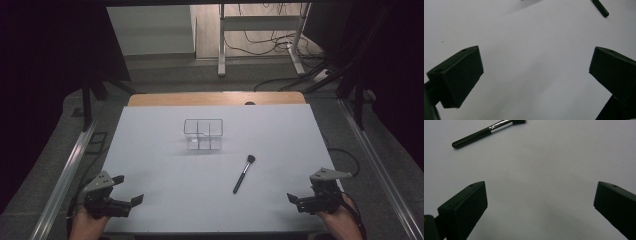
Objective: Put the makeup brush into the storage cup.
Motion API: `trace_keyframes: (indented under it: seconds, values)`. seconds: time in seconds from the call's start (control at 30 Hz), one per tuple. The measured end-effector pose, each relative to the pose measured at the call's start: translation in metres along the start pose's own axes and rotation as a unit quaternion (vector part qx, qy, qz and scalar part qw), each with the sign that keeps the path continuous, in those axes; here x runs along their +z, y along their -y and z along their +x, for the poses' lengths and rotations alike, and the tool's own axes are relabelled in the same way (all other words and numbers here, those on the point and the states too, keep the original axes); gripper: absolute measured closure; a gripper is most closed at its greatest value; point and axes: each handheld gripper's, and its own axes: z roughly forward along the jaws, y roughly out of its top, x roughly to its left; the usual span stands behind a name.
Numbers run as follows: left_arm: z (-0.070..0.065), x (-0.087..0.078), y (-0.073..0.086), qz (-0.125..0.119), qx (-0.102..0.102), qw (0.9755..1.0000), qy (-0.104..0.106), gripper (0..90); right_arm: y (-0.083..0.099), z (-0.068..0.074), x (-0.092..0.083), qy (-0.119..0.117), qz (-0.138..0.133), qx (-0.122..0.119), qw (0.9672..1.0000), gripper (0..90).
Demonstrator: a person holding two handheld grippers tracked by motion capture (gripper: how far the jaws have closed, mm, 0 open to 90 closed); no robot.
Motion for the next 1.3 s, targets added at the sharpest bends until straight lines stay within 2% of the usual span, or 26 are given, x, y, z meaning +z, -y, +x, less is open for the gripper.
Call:
trace_keyframes:
  seconds: [0.23, 0.63, 0.97, 1.3]
  values:
    - [0.001, -0.001, 0.000, -0.008, -0.004, 1.0000, -0.002, 0.0, -0.001, 0.002, 0.000, 0.006, 0.000, -0.003, 1.0000, 0.0]
    - [0.002, 0.001, 0.000, 0.002, 0.002, 0.9999, -0.011, 0.0, -0.002, 0.004, 0.001, 0.003, 0.010, -0.005, 0.9999, 0.0]
    - [0.003, 0.001, 0.000, 0.001, 0.001, 1.0000, -0.006, 0.0, -0.003, 0.005, 0.001, 0.009, 0.013, -0.009, 0.9998, 0.0]
    - [0.002, 0.002, 0.000, 0.005, -0.001, 1.0000, -0.003, 0.0, -0.011, 0.010, 0.004, 0.010, 0.021, -0.025, 0.9994, 0.0]
